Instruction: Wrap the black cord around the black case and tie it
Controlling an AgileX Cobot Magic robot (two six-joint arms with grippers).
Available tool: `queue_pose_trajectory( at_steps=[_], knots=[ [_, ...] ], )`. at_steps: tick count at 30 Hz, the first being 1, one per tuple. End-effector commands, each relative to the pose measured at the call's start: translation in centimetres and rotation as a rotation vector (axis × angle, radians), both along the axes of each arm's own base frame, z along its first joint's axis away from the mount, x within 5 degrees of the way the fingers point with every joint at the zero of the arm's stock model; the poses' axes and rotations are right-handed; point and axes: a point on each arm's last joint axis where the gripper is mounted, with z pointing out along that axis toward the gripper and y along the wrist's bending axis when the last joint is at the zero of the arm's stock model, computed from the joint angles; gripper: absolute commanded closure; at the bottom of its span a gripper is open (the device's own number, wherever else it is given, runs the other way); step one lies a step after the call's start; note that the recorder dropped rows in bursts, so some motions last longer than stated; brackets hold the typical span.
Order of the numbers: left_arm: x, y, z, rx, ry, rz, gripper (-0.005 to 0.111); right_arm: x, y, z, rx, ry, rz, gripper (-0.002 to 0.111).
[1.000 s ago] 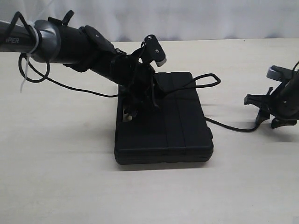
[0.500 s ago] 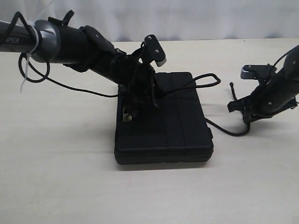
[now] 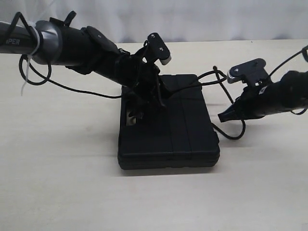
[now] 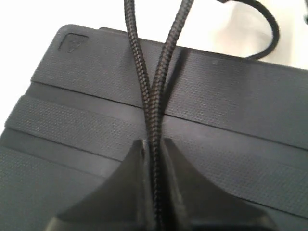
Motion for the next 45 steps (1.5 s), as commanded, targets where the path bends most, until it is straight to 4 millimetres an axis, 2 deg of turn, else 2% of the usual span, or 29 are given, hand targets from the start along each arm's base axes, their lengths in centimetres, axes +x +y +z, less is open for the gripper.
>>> queue_pose_trajectory(
  at_steps=[1, 6, 9, 15, 31, 38, 43, 45],
  knots=[
    [0.1, 0.1, 0.6, -0.011, -0.018, 0.019, 0.105, -1.0, 1.1, -0.4, -0.043, -0.118, 0.077, 0.104],
    [0.2, 0.1, 0.6, -0.011, -0.019, 0.020, 0.105, -3.0, 0.8, -1.7, -0.076, -0.214, 0.092, 0.104],
    [0.3, 0.1, 0.6, -0.008, -0.026, 0.028, 0.105, -4.4, 0.3, -1.9, -0.103, -0.344, 0.090, 0.104],
    [0.3, 0.2, 0.6, -0.002, -0.044, 0.020, 0.105, -5.7, 0.6, -3.0, -0.142, -0.359, 0.216, 0.104],
    [-0.4, 0.0, 0.5, 0.003, -0.020, -0.070, 0.105, -5.2, 0.9, -2.0, -0.092, -0.498, 0.195, 0.104],
    [-1.1, 0.1, 0.2, 0.055, -0.010, -0.176, 0.105, -4.8, 1.7, -0.9, 0.013, -0.621, 0.211, 0.104],
    [-2.0, -0.1, 0.2, 0.047, -0.002, -0.315, 0.105, -4.6, 1.8, -0.4, 0.053, -0.676, 0.193, 0.104],
    [-2.0, -0.2, 0.2, 0.042, -0.008, -0.309, 0.104, -4.6, 1.9, -0.3, 0.055, -0.684, 0.202, 0.104]
  ],
)
